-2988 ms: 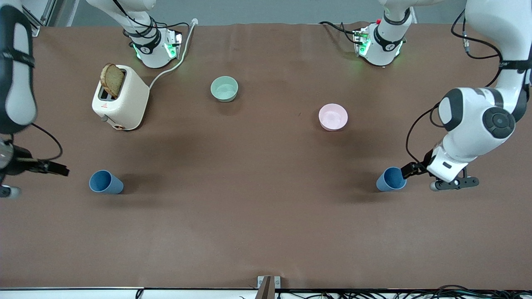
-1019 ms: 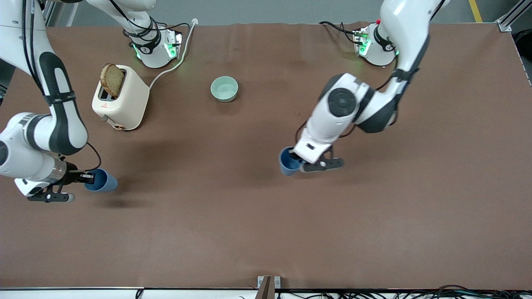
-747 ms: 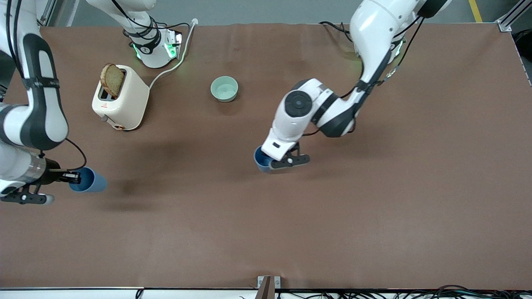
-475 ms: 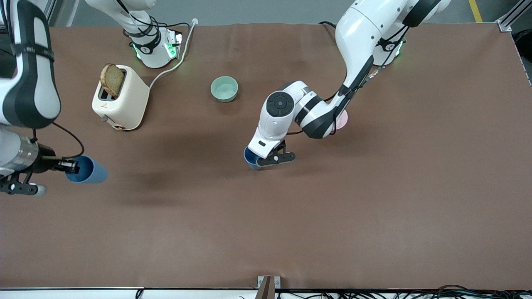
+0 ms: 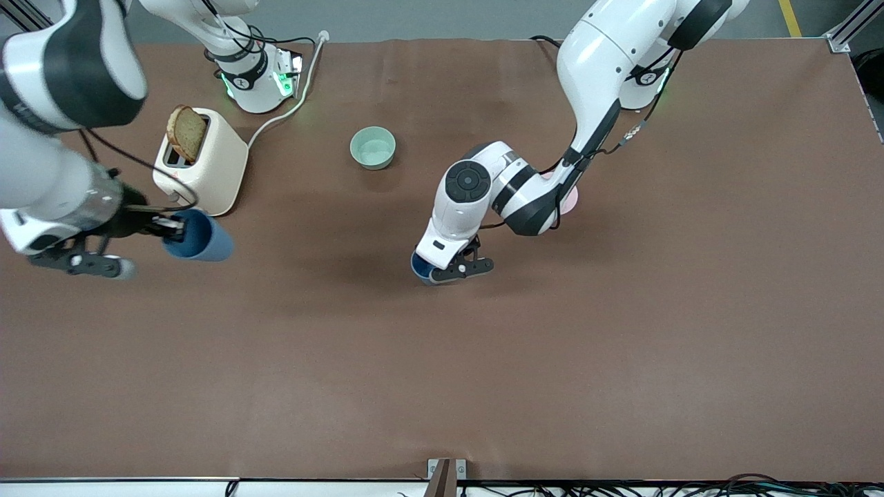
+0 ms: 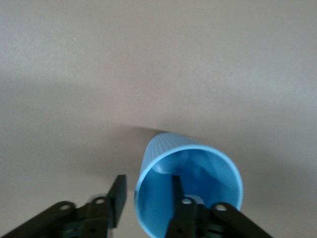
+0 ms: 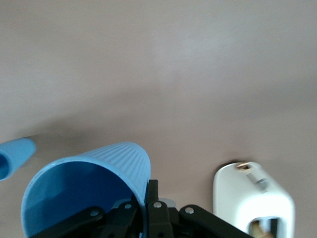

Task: Stack blue cups with both arms
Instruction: 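Carry the cup to center with the left gripper while the right gripper lifts, then release the cup with the left gripper while the right gripper carries its cup over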

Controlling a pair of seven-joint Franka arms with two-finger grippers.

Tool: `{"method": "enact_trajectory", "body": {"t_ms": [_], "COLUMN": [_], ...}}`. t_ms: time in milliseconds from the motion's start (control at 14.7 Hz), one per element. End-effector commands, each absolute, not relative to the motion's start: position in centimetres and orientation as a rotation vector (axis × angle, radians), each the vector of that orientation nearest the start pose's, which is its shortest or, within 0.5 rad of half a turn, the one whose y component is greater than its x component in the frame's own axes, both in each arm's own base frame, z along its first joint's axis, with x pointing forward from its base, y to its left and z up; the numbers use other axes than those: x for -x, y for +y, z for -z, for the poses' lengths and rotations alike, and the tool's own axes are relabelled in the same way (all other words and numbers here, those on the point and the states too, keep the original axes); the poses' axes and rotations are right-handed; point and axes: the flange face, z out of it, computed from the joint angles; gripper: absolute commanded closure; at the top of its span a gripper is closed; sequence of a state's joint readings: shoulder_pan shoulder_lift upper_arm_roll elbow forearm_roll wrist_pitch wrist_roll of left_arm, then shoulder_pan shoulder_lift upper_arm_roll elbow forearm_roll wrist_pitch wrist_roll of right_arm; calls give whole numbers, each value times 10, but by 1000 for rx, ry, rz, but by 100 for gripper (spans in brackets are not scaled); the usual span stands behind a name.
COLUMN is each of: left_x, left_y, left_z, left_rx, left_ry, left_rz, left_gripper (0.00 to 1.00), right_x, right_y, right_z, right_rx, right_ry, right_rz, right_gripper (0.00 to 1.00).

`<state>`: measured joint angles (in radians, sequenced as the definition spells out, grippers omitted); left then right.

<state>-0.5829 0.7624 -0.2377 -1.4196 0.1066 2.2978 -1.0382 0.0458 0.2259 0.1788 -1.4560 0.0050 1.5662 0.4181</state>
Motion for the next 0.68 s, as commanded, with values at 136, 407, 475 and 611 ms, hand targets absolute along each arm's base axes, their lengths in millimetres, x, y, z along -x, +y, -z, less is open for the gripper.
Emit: {"method": "enact_trajectory", "body": {"t_ms": [136, 407, 475, 611], "left_x": [-578, -628, -635, -642], "left_y": [-461, -340, -307, -244], "left_z": [-357, -460, -478, -519], "left_rx": [3252, 3210, 3189, 3162], "left_ry": [-467, -472, -447, -354], "left_rz": [167, 271, 268, 283], "left_gripper": [0, 0, 0, 0], "right_x": [-588, -572, -567, -556], "right_y": [209, 300, 324, 373], "right_z": [-547, -525, -513, -483], "right_rx": [3070, 3036, 3029, 3030], "right_ry": [399, 524, 541, 611], "right_rz": [-140, -87, -79, -40], "right_gripper": [99, 99, 99, 99]}}
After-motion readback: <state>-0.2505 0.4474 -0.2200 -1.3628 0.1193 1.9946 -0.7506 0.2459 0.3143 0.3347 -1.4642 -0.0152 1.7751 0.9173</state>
